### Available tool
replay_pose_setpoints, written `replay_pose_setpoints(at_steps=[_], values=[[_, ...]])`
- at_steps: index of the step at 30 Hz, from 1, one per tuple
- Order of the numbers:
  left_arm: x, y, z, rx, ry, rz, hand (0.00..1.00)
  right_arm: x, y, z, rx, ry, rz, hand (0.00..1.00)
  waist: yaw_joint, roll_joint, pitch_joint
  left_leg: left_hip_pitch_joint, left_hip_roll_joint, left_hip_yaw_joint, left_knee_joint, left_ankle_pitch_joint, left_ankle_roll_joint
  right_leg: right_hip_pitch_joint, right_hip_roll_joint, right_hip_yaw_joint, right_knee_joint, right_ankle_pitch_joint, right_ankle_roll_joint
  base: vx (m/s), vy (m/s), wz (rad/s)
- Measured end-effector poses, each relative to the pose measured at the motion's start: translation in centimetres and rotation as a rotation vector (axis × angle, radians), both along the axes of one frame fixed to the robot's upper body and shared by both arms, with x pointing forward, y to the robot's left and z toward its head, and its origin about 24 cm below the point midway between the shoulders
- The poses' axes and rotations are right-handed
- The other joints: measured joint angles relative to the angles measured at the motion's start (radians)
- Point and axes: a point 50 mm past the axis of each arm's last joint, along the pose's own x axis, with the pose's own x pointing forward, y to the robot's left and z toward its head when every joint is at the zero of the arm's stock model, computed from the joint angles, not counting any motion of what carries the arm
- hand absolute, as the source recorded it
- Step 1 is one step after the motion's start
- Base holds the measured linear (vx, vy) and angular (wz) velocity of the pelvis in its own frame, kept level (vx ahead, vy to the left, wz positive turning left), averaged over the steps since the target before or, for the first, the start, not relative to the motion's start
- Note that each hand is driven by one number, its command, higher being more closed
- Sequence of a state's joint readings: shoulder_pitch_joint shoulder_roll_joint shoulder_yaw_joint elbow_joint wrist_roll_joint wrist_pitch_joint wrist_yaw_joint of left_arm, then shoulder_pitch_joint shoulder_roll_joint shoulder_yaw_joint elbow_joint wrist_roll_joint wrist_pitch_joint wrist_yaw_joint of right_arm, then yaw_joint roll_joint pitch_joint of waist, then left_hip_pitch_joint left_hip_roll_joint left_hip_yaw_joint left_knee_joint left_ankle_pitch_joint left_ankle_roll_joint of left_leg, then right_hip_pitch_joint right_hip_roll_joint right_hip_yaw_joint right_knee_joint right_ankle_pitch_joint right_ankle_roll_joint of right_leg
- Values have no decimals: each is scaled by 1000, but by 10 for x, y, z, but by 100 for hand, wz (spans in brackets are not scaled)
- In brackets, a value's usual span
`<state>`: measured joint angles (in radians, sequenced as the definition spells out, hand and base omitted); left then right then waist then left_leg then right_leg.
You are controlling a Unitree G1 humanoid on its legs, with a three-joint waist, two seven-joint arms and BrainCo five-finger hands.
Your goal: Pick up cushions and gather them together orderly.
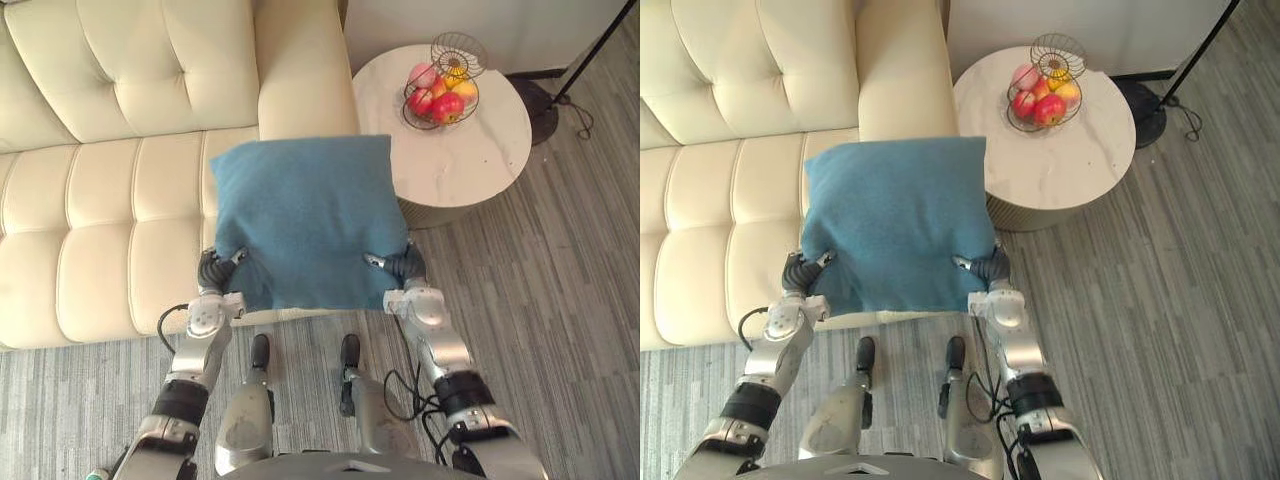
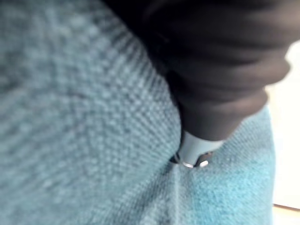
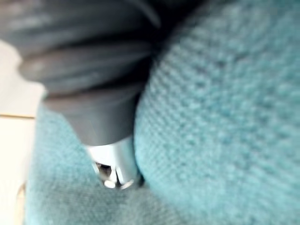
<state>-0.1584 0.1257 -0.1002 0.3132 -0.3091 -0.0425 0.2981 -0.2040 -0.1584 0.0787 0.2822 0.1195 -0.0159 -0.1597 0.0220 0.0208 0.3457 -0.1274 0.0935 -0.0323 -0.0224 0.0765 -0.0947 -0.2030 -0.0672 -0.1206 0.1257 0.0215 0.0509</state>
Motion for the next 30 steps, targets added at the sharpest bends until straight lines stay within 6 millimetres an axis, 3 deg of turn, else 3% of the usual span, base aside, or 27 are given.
replay_pose_setpoints(at_steps=[3, 5, 7, 13, 19, 23, 24, 25, 26, 27, 30], values=[[-14, 2, -3, 1, 6, 5, 100, -13, 2, 5, 14, -36, 24, 100, -6, 0, -3, 39, 0, -9, -16, 1, -1, 37, 0, -10, -2, -10, 4, 31, -7, 11], [-27, 4, -4, 2, 7, 12, 100, -26, 6, 10, 21, -63, 46, 100, -16, 0, -40, 63, 1, -25, -33, 1, -2, 68, -1, -31, -8, -20, 4, 68, -10, 23], [-46, 7, -6, 7, 13, 30, 100, -39, 8, 9, 34, -68, 70, 100, -15, 2, -120, 80, 3, -29, -51, 2, -3, 85, 0, -39, -18, -27, 4, 126, -10, 13], [-68, 11, 13, 2, -66, 62, 100, -54, 14, 24, 60, -135, 114, 100, -9, 10, -200, 112, 2, -50, -54, 0, -4, 141, -1, -61, -43, -27, 5, 23, 5, 12], [-79, 9, 22, -31, -105, 80, 100, -61, 14, 24, 65, -140, 131, 100, -6, 23, -247, 109, 2, -79, -24, -10, -8, 190, 1, -93, -59, -36, 12, -46, -7, 19], [-79, 8, 23, -42, -113, 83, 100, -61, 14, 28, 66, -157, 133, 100, 3, 26, -246, -2, -5, -136, 121, -42, -14, 187, 4, -178, -26, -49, -5, -113, -39, 67], [-79, 7, 25, -49, -122, 85, 100, -60, 15, 30, 68, -165, 133, 100, 12, 29, -246, -38, 4, -130, 122, -59, 15, 173, 3, -230, -7, -60, -7, -135, -57, 106], [-78, 6, 26, -57, -128, 85, 100, -59, 14, 31, 68, -173, 131, 100, 11, 26, -248, -70, 23, -62, 122, -83, 68, 166, -8, -271, -12, -54, -9, -128, -50, 125], [-77, 5, 27, -74, -134, 85, 100, -57, 13, 34, 64, -183, 128, 100, 10, 22, -247, -92, 42, 2, 127, -97, 91, 163, -31, -307, -21, -46, -14, -110, 50, 124], [-75, 4, 28, -97, -142, 85, 100, -55, 11, 36, 56, -197, 121, 100, 13, 23, -245, -131, 70, 90, 169, -107, 93, 155, -60, -358, -25, -37, -16, -95, 137, 109], [-74, 1, 29, -119, -150, 90, 100, -51, 10, 42, 53, -220, 106, 100, 11, 24, -246, -146, 124, 213, 222, -107, 90, 164, -125, -428, -10, -24, 4, -13, 195, 93]])
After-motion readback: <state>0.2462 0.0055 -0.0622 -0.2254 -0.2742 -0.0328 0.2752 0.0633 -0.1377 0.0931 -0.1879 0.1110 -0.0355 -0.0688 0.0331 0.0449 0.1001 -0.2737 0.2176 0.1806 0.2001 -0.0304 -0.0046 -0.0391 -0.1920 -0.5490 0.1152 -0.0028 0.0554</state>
